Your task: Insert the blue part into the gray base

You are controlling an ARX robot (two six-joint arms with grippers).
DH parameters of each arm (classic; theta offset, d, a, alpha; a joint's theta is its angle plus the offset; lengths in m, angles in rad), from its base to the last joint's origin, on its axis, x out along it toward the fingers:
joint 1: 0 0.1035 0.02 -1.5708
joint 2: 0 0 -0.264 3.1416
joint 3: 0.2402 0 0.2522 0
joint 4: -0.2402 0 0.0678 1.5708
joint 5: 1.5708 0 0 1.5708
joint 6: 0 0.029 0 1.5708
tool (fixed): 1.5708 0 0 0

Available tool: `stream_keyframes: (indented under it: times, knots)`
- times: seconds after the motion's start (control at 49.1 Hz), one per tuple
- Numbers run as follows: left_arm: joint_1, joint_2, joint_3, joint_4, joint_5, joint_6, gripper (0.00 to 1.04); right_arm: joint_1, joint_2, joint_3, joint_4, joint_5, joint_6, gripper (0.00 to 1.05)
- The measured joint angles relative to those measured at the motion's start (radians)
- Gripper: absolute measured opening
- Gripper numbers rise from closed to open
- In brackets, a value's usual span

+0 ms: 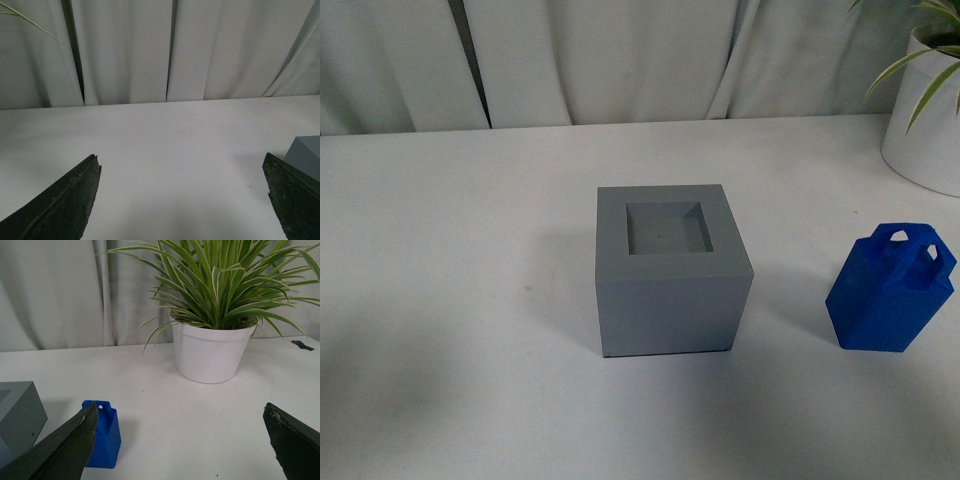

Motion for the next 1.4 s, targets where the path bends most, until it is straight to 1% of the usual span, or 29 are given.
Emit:
stream_keyframes:
  times: [0.876, 0.896, 0.916, 0.957, 1.018, 1.079, 1.14, 1.161, 1.181, 1.242, 1.283, 1.324, 1.364, 1.405]
  knots:
    - [0.0, 0.0, 0.0, 0.0, 0.0, 0.0, 0.99, -0.001, 0.002, 0.0, -0.004, -0.007, -0.001, 0.97]
    - [0.0, 0.0, 0.0, 0.0, 0.0, 0.0, 0.99, -0.006, 0.012, 0.009, -0.031, -0.03, -0.003, 0.97]
    - [0.0, 0.0, 0.0, 0.0, 0.0, 0.0, 0.99, -0.011, 0.042, 0.032, -0.09, -0.072, -0.01, 0.97]
    - [0.0, 0.0, 0.0, 0.0, 0.0, 0.0, 0.99, -0.022, 0.121, 0.059, -0.115, -0.123, -0.014, 0.97]
    - [0.0, 0.0, 0.0, 0.0, 0.0, 0.0, 0.99, -0.026, 0.243, 0.095, -0.063, -0.171, -0.021, 0.97]
    - [0.0, 0.0, 0.0, 0.0, 0.0, 0.0, 0.99, -0.032, 0.405, 0.164, 0.013, -0.216, -0.067, 0.97]
    - [0.0, 0.0, 0.0, 0.0, 0.0, 0.0, 0.99, -0.034, 0.571, 0.256, 0.06, -0.291, -0.126, 0.97]
    - [0.0, 0.0, 0.0, 0.0, 0.0, 0.0, 0.99, -0.034, 0.61, 0.282, 0.065, -0.305, -0.139, 0.97]
    - [0.0, 0.0, 0.0, 0.0, 0.0, 0.0, 0.99, -0.034, 0.671, 0.325, 0.057, -0.343, -0.165, 0.97]
    - [0.0, 0.0, 0.0, 0.0, 0.0, 0.0, 0.99, -0.031, 0.803, 0.42, 0.043, -0.391, -0.226, 0.97]
    - [0.0, 0.0, 0.0, 0.0, 0.0, 0.0, 0.99, -0.023, 0.898, 0.515, -0.026, -0.445, -0.282, 0.97]
    - [0.0, 0.0, 0.0, 0.0, 0.0, 0.0, 0.99, -0.016, 0.941, 0.56, -0.065, -0.465, -0.325, 0.97]
    - [0.0, 0.0, 0.0, 0.0, 0.0, 0.0, 0.99, -0.005, 1.01, 0.636, -0.14, -0.499, -0.387, 0.97]
    - [0.0, 0.0, 0.0, 0.0, 0.0, 0.0, 0.99, 0.01, 1.089, 0.729, -0.236, -0.515, -0.488, 0.97]
